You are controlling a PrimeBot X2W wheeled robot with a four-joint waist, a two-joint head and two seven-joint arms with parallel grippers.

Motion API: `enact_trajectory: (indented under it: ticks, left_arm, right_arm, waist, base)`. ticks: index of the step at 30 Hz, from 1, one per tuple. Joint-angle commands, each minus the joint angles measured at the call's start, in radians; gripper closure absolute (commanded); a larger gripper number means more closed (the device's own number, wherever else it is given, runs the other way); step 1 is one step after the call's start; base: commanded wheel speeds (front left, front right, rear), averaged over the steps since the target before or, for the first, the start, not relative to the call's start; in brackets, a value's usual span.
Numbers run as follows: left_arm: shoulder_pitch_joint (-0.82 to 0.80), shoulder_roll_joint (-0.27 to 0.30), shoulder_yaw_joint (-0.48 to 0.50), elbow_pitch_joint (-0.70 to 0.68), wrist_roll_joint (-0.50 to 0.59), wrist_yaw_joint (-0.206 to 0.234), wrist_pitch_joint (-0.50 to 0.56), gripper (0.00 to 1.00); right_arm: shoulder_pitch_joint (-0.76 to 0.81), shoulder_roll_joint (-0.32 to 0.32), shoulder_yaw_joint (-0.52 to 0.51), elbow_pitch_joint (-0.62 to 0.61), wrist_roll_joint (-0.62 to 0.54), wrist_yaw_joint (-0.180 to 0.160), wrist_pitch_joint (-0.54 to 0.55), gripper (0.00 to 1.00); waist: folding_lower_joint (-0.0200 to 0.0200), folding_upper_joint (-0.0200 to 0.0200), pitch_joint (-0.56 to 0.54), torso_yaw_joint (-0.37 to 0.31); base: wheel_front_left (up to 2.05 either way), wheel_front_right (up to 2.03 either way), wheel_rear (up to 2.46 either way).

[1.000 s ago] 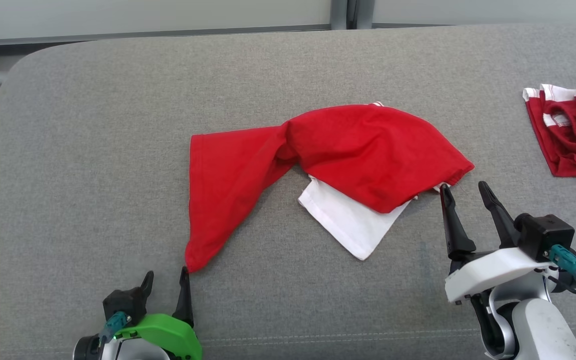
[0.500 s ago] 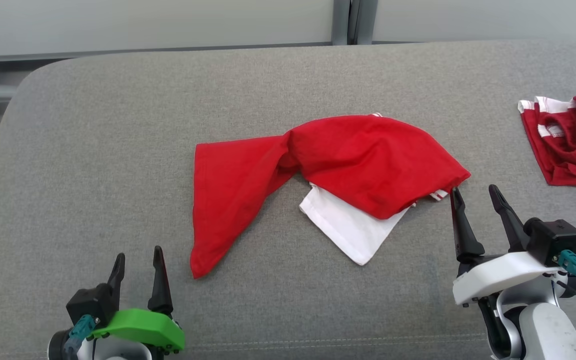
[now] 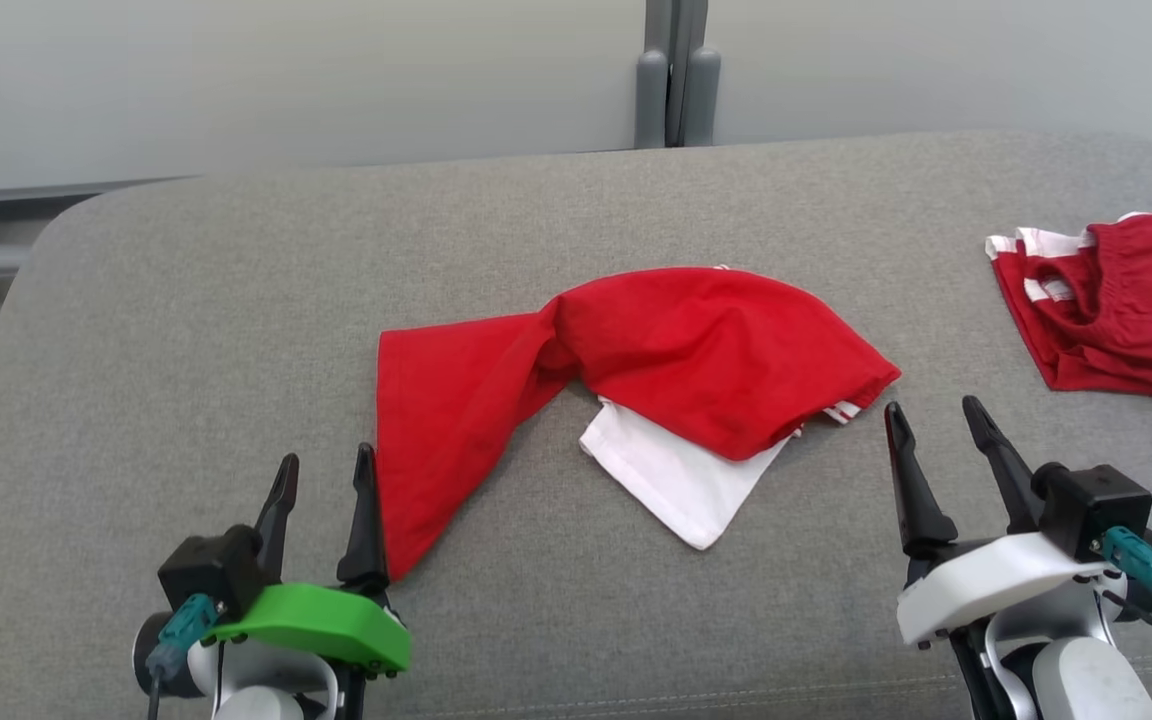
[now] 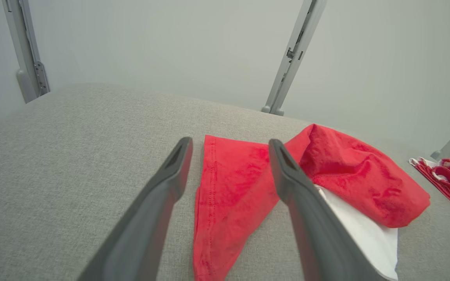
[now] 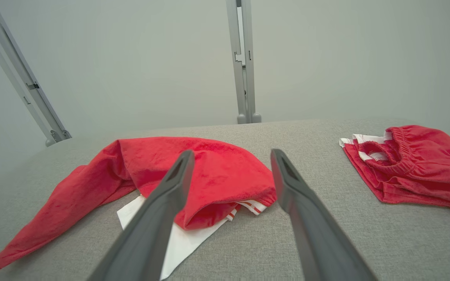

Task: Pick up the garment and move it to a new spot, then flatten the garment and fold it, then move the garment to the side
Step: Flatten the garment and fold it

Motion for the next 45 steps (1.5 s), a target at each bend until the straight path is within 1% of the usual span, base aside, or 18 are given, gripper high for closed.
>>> enact_trajectory:
  ticks: [1, 9, 16, 31, 35, 40, 45]
  left_arm:
    - [0.029, 0.002, -0.002, -0.023, -0.007, 0.011, 0.008, 0.00]
    - [0.120, 0.021, 0.021, -0.133, -0.026, 0.046, 0.040, 0.00]
    - [0.155, 0.030, 0.024, -0.162, -0.030, 0.064, 0.058, 0.00]
    - [0.163, 0.044, 0.001, -0.171, -0.028, 0.067, 0.074, 0.00]
    - [0.165, 0.043, -0.003, -0.147, -0.041, 0.065, 0.103, 0.00]
    - [0.143, 0.026, -0.005, -0.058, -0.120, 0.042, 0.154, 0.00]
    - [0.093, 0.007, 0.002, 0.050, -0.258, 0.012, 0.193, 0.00]
  right_arm:
    - [0.021, -0.003, 0.006, -0.013, -0.006, 0.000, 0.005, 0.00]
    - [0.073, -0.003, 0.010, -0.056, -0.003, 0.000, 0.012, 0.00]
    - [0.084, -0.003, 0.020, -0.047, 0.022, 0.000, 0.002, 0.00]
    - [0.082, -0.003, 0.019, -0.048, 0.006, 0.000, 0.006, 0.00]
    - [0.078, -0.003, 0.020, -0.025, 0.033, 0.000, 0.013, 0.00]
    - [0.055, -0.003, 0.033, 0.041, 0.065, 0.000, 0.013, 0.00]
    - [0.021, -0.003, 0.057, 0.104, 0.078, 0.000, -0.008, 0.00]
  waist:
    - [0.0000, 0.0000, -0.021, -0.015]
    - [0.0000, 0.0000, -0.039, -0.027]
    - [0.0000, 0.0000, -0.047, -0.025]
    - [0.0000, 0.0000, -0.051, -0.010]
    - [0.0000, 0.0000, -0.039, -0.006]
    - [0.0000, 0.0000, -0.010, 0.002]
    - [0.0000, 0.0000, 0.028, -0.001]
  base:
    - [0.00, 0.00, 0.00]
    - [0.00, 0.00, 0.00]
    - [0.00, 0.00, 0.00]
    - [0.00, 0.00, 0.00]
    - [0.00, 0.00, 0.00]
    - [0.00, 0.00, 0.00]
    - [0.00, 0.00, 0.00]
